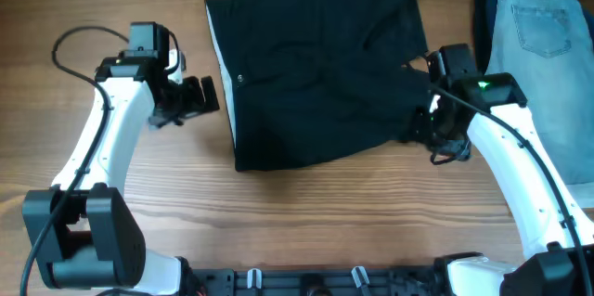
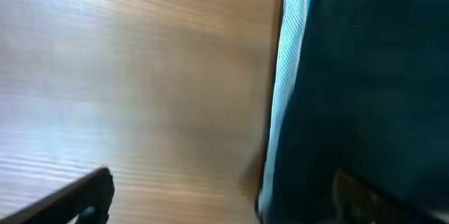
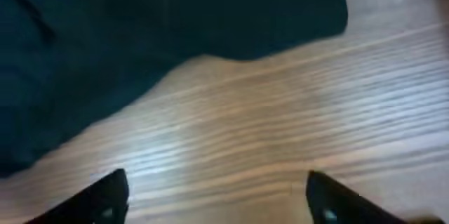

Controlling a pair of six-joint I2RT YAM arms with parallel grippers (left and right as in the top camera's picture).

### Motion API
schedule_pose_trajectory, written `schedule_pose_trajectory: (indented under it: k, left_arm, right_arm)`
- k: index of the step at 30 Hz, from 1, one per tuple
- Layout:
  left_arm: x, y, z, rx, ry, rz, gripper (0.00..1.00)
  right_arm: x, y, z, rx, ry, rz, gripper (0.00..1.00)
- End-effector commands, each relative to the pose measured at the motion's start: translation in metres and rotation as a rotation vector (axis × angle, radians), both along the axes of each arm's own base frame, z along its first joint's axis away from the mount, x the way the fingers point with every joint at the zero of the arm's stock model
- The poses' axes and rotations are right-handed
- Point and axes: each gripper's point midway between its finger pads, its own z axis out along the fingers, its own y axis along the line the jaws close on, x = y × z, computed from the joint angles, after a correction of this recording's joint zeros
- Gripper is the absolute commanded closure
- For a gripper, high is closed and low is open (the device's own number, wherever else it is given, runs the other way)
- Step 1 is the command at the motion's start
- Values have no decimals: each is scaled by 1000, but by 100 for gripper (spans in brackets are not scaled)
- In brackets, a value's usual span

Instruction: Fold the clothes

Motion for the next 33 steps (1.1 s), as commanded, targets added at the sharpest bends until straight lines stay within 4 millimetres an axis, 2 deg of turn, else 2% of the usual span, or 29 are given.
schedule_pose_trajectory:
  k: [1,5,7,11,14,16,17,19,22,24,25,28,29,31,33]
  left_arm:
    - [-39,-18,-6,-94,144,63,3]
    - [-66,-48,-44,-184,212,62,4]
    - [-74,-59,-53,-191,219,38,5]
    - [-72,-78,-74,-157,156,-13,3]
    - [-75,-83,-86,-127,135,-7,4]
    - [-77,-84,-91,-128,133,6,11]
    - [-78,-85,-92,-129,134,12,18]
    - [-76,-92,-91,-143,122,12,56]
    - [-75,-105,-89,-172,113,-2,63]
    - [-74,-117,-88,-180,96,-23,78]
    - [-75,-122,-88,-181,88,-42,96]
    - [-75,-121,-85,-178,88,-40,96]
    - [-75,-115,-78,-177,88,-23,96]
    - [-72,-98,-56,-151,54,23,96]
    - [-65,-74,-25,-116,-40,79,96]
  right_arm:
    - [17,-1,4,-4,-80,40,15]
    - [49,-16,11,-3,-207,40,13]
    - [59,-28,13,-11,-243,32,13]
    - [65,-41,15,-24,-269,25,13]
    - [65,-42,16,-25,-270,23,14]
    - [65,-42,16,-25,-271,22,14]
    - [65,-42,16,-25,-271,21,15]
    - [66,-42,16,-24,-275,20,16]
    - [66,-42,16,-24,-274,20,16]
    - [66,-42,16,-24,-274,20,17]
    - [65,-42,16,-24,-273,20,17]
    - [60,-42,14,-19,-250,-2,20]
    - [57,-41,12,-9,-233,-11,20]
    - [49,-39,8,8,-195,-33,20]
    - [43,-34,0,35,-155,-31,20]
